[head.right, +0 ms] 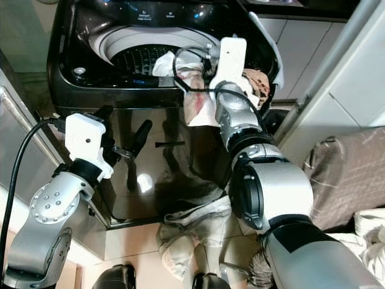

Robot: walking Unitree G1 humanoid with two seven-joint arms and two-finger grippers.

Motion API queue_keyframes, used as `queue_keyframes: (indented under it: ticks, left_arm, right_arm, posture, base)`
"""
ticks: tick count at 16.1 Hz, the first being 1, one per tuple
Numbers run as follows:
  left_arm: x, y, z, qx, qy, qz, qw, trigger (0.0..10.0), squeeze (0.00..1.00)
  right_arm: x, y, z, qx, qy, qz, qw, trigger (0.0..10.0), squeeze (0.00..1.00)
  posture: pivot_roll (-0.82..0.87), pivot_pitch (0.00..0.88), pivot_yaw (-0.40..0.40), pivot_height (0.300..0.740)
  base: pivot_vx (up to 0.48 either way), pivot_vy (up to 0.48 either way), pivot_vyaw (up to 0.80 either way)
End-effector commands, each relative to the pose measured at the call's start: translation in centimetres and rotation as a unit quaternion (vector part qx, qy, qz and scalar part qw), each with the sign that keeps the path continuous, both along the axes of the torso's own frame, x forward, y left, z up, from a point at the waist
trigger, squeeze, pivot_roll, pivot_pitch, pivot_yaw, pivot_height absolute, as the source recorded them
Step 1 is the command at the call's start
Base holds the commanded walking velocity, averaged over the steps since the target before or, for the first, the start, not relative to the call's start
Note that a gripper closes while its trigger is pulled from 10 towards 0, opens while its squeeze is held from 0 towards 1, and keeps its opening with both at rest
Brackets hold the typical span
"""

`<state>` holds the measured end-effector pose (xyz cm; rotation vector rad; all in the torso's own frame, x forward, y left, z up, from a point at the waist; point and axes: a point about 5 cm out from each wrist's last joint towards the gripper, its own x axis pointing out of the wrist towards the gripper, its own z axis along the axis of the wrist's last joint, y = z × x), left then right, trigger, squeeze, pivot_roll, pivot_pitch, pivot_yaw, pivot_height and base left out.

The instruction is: Clothes washing

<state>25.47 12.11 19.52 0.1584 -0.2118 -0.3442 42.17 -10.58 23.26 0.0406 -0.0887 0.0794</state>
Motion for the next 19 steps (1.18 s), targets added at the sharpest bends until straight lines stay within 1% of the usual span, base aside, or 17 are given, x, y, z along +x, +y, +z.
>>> queue_keyframes:
  ticks: [1,2,3,4,6,7,8,9,10,11,12,14,15,17,19]
  left_arm:
    - [0.3,-0.1,0.2,0.0,-0.006,0.005,1.0,10.0,0.0]
    - [0.4,-0.1,0.2,0.003,-0.01,0.007,1.0,10.0,0.0]
    - [0.7,-0.4,0.2,0.002,-0.013,0.005,1.0,10.0,0.0]
    - [0.9,-0.9,0.3,0.0,-0.019,-0.01,1.0,10.0,0.0]
    - [0.8,-1.6,0.7,-0.006,-0.031,-0.036,0.999,10.0,0.0]
    - [0.6,-2.2,1.0,-0.012,-0.034,-0.064,0.997,10.0,0.0]
    - [0.5,-2.5,1.0,-0.011,-0.031,-0.082,0.996,10.0,0.0]
    - [0.4,-2.9,1.1,-0.001,-0.035,-0.103,0.994,10.0,0.0]
    - [0.1,-3.5,1.1,0.02,-0.034,-0.129,0.991,10.0,0.0]
    - [0.0,-3.7,1.1,0.023,-0.035,-0.135,0.99,10.0,0.0]
    - [-0.3,-4.0,1.0,0.029,-0.032,-0.154,0.987,10.0,0.0]
    - [-1.0,-4.6,0.3,0.04,-0.016,-0.188,0.981,10.0,0.0]
    - [-1.4,-4.7,-0.2,0.044,-0.003,-0.198,0.979,10.0,0.0]
    - [-1.9,-4.4,-0.1,0.049,0.002,-0.19,0.98,10.0,0.0]
    - [-2.5,-3.6,0.1,0.045,0.006,-0.169,0.985,10.0,0.0]
  right_arm:
    - [-0.1,-0.6,0.6,-0.008,-0.032,-0.011,0.999,10.0,0.0]
    - [-0.2,-0.9,0.2,-0.011,-0.042,-0.014,0.999,10.0,0.0]
    - [-0.7,-1.3,-1.2,-0.012,-0.051,-0.022,0.998,10.0,0.0]
    - [-1.5,-2.0,-3.4,-0.021,-0.051,-0.034,0.998,10.0,0.0]
    - [-2.5,-2.7,-5.5,-0.022,-0.044,-0.043,0.998,10.0,0.0]
    - [-3.5,-3.1,-7.5,-0.014,-0.027,-0.044,0.999,10.0,0.0]
    - [-4.1,-3.1,-8.9,-0.012,-0.011,-0.04,0.999,10.0,0.0]
    - [-4.4,-3.4,-10.1,-0.005,0.013,-0.041,0.999,10.0,0.0]
    - [-4.2,-3.8,-10.8,0.002,0.048,-0.048,0.998,10.0,0.0]
    - [-4.1,-3.8,-10.8,0.0,0.056,-0.048,0.997,10.0,0.0]
    - [-3.9,-4.0,-10.9,0.007,0.075,-0.055,0.996,10.0,0.0]
    - [-3.5,-3.7,-10.7,-0.015,0.097,-0.05,0.994,10.0,0.0]
    - [-3.3,-3.6,-10.6,-0.022,0.11,-0.049,0.992,10.0,0.0]
    - [-3.0,-3.1,-10.4,-0.016,0.126,-0.046,0.991,10.0,0.0]
    - [-2.7,-2.5,-9.8,-0.023,0.129,-0.039,0.991,10.0,0.0]
  posture:
    - [0.13,0.074,-0.091,0.74]
    - [0.12,0.068,-0.092,0.74]
    - [0.1,0.055,-0.091,0.74]
    - [0.08,0.043,-0.088,0.74]
    - [0.06,0.033,-0.081,0.74]
    - [0.04,0.031,-0.077,0.74]
    - [0.04,0.03,-0.073,0.74]
    - [0.02,0.039,-0.055,0.74]
    - [0.03,0.053,-0.04,0.74]
    - [0.03,0.055,-0.037,0.74]
    - [0.05,0.063,-0.033,0.74]
    - [0.09,0.084,-0.034,0.74]
    - [0.1,0.098,-0.034,0.74]
    - [0.14,0.13,-0.037,0.74]
    - [0.18,0.159,-0.038,0.74]
  base:
    - [0.0,0.0,0.0]
    - [0.0,0.0,0.0]
    - [0.0,0.0,0.0]
    - [0.0,0.0,0.0]
    - [0.0,0.0,0.0]
    - [0.0,0.0,0.0]
    - [0.0,0.0,0.0]
    - [0.0,0.0,0.0]
    - [0.0,0.0,0.0]
    - [0.0,0.0,0.0]
    - [0.0,0.0,0.0]
    - [0.0,0.0,0.0]
    - [0.0,0.0,0.0]
    - [0.0,0.0,0.0]
    - [0.0,0.0,0.0]
